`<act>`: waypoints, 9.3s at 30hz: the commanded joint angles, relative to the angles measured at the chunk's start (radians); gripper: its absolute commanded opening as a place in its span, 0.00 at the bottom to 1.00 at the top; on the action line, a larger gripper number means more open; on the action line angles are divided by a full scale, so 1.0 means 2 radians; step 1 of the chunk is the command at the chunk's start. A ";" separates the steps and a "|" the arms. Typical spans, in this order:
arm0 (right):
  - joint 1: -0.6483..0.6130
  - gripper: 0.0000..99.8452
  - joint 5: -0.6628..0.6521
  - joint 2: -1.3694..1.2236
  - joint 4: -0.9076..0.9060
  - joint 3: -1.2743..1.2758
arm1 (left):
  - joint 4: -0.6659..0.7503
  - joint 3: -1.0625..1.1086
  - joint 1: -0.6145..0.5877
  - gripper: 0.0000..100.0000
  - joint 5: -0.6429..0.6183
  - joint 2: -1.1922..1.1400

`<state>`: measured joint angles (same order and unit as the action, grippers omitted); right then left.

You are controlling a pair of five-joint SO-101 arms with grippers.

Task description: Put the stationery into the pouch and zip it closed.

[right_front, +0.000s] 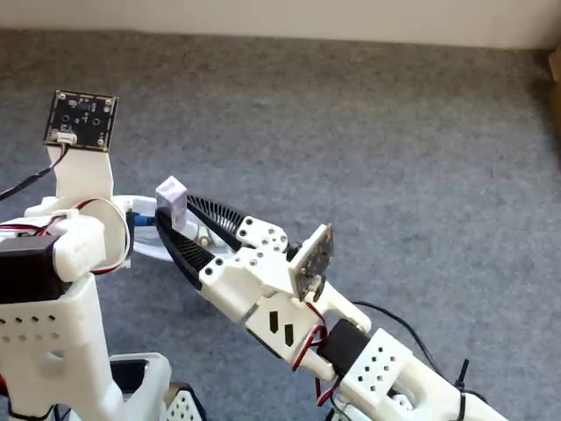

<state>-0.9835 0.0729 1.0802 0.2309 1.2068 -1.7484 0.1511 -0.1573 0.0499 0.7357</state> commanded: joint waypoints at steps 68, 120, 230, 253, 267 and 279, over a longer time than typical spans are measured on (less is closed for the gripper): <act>0.040 0.21 0.019 0.264 -0.389 0.122 | 0.001 0.019 0.011 0.01 -0.005 -0.006; 0.030 0.01 0.015 0.269 -0.350 0.229 | 0.001 0.017 0.009 0.01 -0.005 -0.006; 0.172 0.01 -0.054 0.203 -0.676 -0.096 | 0.080 -0.386 0.343 0.24 0.166 -0.317; 0.188 0.01 -0.097 0.198 -0.722 -0.142 | -0.010 -0.323 0.272 0.25 0.174 -0.168; 0.188 0.01 -0.096 0.198 -0.718 -0.164 | 0.056 0.020 0.273 0.25 0.176 0.046; 0.188 0.01 -0.071 0.201 -0.694 -0.159 | 0.252 0.285 0.340 0.25 0.156 0.171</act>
<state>-0.6199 -0.0821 1.4945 -1.1945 0.9490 -1.3970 0.6099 0.5010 0.3813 1.0134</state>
